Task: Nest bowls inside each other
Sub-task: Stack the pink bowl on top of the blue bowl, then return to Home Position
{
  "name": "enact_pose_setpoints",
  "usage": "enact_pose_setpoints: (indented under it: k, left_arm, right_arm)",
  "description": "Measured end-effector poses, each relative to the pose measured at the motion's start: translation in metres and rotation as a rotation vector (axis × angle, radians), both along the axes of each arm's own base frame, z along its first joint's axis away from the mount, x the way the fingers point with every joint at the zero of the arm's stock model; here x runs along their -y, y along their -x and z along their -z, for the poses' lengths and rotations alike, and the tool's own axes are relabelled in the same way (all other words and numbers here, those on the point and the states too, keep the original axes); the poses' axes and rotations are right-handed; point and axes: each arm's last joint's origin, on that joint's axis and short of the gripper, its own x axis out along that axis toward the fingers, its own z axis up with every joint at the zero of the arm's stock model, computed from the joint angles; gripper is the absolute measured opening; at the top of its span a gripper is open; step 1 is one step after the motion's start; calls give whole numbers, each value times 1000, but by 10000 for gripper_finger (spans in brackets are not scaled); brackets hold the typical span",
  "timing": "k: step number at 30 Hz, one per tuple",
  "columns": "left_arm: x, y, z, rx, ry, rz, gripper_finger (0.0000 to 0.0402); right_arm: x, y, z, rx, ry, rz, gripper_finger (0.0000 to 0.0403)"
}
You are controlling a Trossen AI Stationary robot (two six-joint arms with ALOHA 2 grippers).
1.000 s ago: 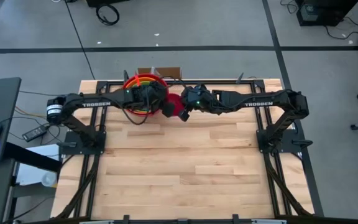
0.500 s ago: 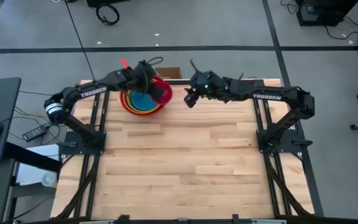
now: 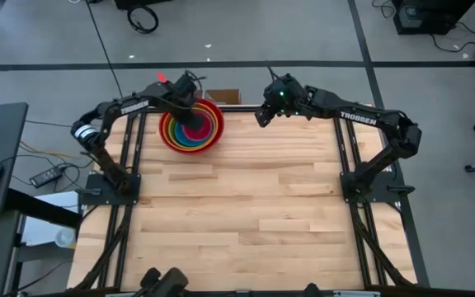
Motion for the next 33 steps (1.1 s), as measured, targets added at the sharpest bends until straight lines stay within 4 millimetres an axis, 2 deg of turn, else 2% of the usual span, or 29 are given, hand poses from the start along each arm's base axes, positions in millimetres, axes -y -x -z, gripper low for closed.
enact_pose_setpoints:
  k: [4,7,13,18,26,28,33]
  left_arm:
    - [-3,-8,19,-46,46,-18,20]
    - [-4,-10,26,-81,45,-49,52]
    - [0,-9,24,-112,45,-45,137]
    - [5,-3,7,-130,33,-51,181]
    - [14,9,-23,-117,-92,-83,194]
    - [14,10,-22,-140,-115,-94,194]
    - [20,11,0,-188,-66,-91,194]
  right_arm:
    - [5,6,3,-1,-74,11,180]
    - [6,8,6,-17,-115,-2,180]
    - [3,14,10,-78,-152,-1,180]
    - [-2,21,0,-57,-151,-9,180]
    - [-18,48,-38,83,-105,-17,180]
    - [-23,56,-47,116,-85,-19,180]
    - [-28,72,-62,163,-40,9,179]
